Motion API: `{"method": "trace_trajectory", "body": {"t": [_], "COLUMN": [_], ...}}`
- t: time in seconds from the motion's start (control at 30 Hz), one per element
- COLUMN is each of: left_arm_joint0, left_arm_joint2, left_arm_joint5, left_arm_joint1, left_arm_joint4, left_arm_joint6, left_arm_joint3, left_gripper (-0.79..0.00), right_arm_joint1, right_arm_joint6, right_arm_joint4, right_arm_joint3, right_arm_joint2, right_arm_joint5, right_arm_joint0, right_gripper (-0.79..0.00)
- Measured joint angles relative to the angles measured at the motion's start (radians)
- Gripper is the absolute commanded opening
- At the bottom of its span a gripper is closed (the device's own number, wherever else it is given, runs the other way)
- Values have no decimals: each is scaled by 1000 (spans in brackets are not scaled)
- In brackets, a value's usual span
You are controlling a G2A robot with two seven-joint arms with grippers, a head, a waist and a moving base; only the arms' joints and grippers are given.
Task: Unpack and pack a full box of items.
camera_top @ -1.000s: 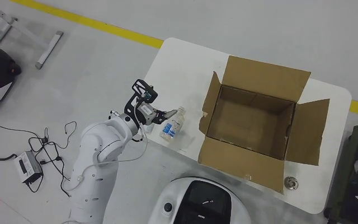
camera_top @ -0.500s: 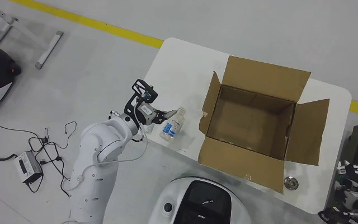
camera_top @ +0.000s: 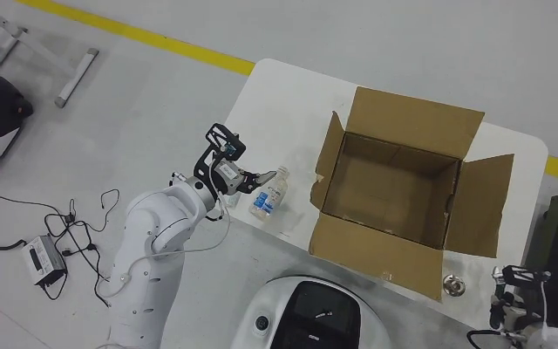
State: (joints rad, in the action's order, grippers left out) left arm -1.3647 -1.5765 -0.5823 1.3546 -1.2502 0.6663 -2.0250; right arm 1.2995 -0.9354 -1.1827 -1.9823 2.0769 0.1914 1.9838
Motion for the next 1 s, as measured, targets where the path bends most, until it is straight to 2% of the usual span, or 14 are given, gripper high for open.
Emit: {"method": "trace_trajectory", "body": {"t": [0.43,0.7,0.73,0.77,0.83,0.87,0.93,1.0], "left_arm_joint0": [0,0,0,0,0,0,0,0], "left_arm_joint2": [0,0,0,0,0,0,0,0], "left_arm_joint5": [0,0,0,0,0,0,0,0], "left_arm_joint1": [0,0,0,0,0,0,0,0], "left_arm_joint4": [0,0,0,0,0,0,0,0], "left_arm_joint6": [0,0,0,0,0,0,0,0], "left_arm_joint3": [0,0,0,0,0,0,0,0], "left_gripper": [0,0,0,0,0,0,0,0], "right_arm_joint1": [-2,-7,-8,-8,-10,-10,-11,-12], "right_arm_joint6": [-2,4,5,5,6,7,10,12], "right_arm_joint4": [-15,-50,-51,-54,-62,-65,-73,-81], "right_arm_joint3": [51,97,103,108,119,122,130,140], "right_arm_joint2": [-51,-77,-80,-83,-90,-93,-101,-109], "right_arm_joint5": [-59,-93,-94,-96,-100,-102,-105,-109], "right_arm_joint0": [-25,-81,-87,-93,-105,-109,-117,-124], "right_gripper": [-785,-785,-776,-665,-656,-597,-557,-560]}}
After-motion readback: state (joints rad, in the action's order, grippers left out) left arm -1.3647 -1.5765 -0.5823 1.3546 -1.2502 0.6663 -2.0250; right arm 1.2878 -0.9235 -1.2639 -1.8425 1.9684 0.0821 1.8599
